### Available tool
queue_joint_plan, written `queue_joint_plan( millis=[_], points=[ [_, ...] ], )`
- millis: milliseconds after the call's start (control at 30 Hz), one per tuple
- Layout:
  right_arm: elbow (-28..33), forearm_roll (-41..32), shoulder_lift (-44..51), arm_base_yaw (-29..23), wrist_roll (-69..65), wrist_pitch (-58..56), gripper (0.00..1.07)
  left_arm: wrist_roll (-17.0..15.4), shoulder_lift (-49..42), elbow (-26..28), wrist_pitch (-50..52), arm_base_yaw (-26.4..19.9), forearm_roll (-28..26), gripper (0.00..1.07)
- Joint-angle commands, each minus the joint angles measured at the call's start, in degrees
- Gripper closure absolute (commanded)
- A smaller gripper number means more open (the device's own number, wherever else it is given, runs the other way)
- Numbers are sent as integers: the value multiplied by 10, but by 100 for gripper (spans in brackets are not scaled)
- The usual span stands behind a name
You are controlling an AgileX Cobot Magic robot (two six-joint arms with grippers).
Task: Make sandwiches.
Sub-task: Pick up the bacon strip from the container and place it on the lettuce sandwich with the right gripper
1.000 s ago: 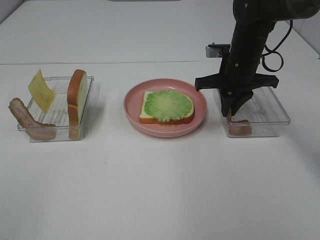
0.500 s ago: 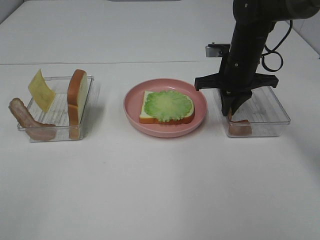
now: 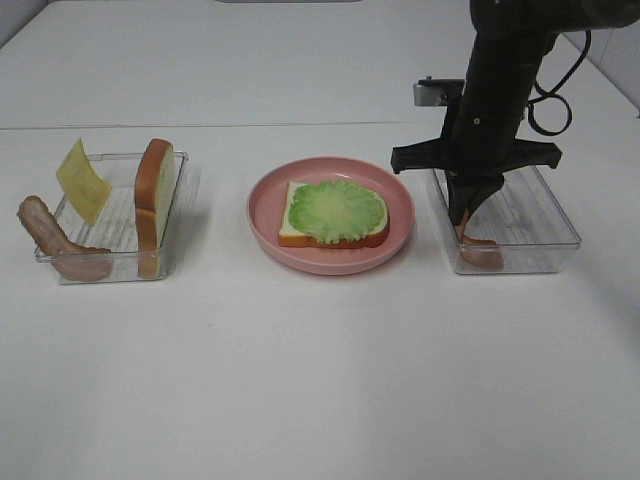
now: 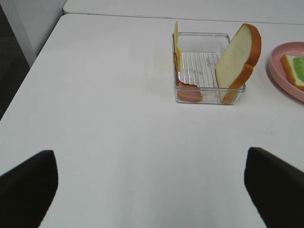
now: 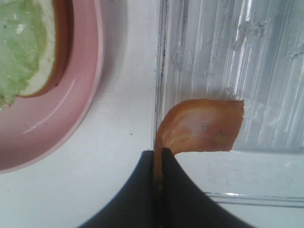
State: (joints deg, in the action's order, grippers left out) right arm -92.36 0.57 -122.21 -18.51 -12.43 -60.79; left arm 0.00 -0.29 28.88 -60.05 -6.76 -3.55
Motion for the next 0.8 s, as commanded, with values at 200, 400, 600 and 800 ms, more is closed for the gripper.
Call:
queue_joint_plan(
  millis=[200, 400, 600, 800],
  points=[
    [0, -50, 81, 1, 3, 13, 107, 0, -9, -3, 8, -1, -2, 4],
    [-13, -144, 108, 0, 49, 48, 107, 0, -9, -3, 8, -1, -2, 4],
    [-27, -177, 105, -42, 66, 101, 107, 0, -9, -3, 8, -1, -2, 4],
    [-27, -202, 78, -85, 77, 151, 107, 0, -9, -3, 8, -1, -2, 4]
  ],
)
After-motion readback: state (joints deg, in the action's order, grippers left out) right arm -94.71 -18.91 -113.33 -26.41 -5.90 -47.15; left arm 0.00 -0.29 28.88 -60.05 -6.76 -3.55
